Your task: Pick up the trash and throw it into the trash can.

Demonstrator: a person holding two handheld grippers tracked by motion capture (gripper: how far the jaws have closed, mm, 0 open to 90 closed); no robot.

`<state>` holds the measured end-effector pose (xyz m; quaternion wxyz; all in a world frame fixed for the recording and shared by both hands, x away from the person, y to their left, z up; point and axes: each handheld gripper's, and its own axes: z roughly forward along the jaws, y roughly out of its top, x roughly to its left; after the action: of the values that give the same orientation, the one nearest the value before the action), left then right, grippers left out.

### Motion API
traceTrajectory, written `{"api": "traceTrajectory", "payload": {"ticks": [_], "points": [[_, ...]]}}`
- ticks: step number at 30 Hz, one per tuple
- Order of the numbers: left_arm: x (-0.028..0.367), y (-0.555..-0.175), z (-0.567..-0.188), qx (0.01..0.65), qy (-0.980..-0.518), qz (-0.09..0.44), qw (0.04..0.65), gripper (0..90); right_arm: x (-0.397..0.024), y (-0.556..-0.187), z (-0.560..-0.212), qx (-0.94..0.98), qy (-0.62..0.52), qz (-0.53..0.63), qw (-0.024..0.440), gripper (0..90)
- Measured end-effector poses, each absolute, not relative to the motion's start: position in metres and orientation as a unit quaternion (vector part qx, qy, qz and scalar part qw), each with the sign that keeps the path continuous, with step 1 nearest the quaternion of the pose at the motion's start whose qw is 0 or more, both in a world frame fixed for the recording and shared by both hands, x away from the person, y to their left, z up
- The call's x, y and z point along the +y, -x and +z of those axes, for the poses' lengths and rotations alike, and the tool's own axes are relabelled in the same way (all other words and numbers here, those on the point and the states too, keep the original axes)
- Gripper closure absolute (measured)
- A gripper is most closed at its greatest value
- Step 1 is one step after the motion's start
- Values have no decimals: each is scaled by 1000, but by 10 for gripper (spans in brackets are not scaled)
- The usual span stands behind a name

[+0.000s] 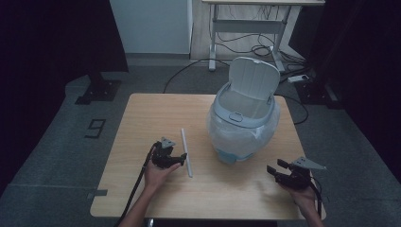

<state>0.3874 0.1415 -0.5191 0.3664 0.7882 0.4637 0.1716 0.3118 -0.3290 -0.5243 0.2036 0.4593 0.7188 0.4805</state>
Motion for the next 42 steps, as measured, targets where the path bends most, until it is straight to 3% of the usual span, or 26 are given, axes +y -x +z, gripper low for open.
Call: {"api": "traceTrajectory", "payload": {"ticks": [28, 38, 42], "points": [[117, -422, -540, 468, -800, 170, 336, 253, -337, -312, -526, 709, -476, 480, 204, 376], [115, -421, -543, 466, -805, 181, 320, 328, -337, -311, -525, 705, -475, 483, 208, 376], [115, -419, -542, 463, -807, 180, 319, 427, -337, -311, -525, 705, -475, 483, 211, 376]]}}
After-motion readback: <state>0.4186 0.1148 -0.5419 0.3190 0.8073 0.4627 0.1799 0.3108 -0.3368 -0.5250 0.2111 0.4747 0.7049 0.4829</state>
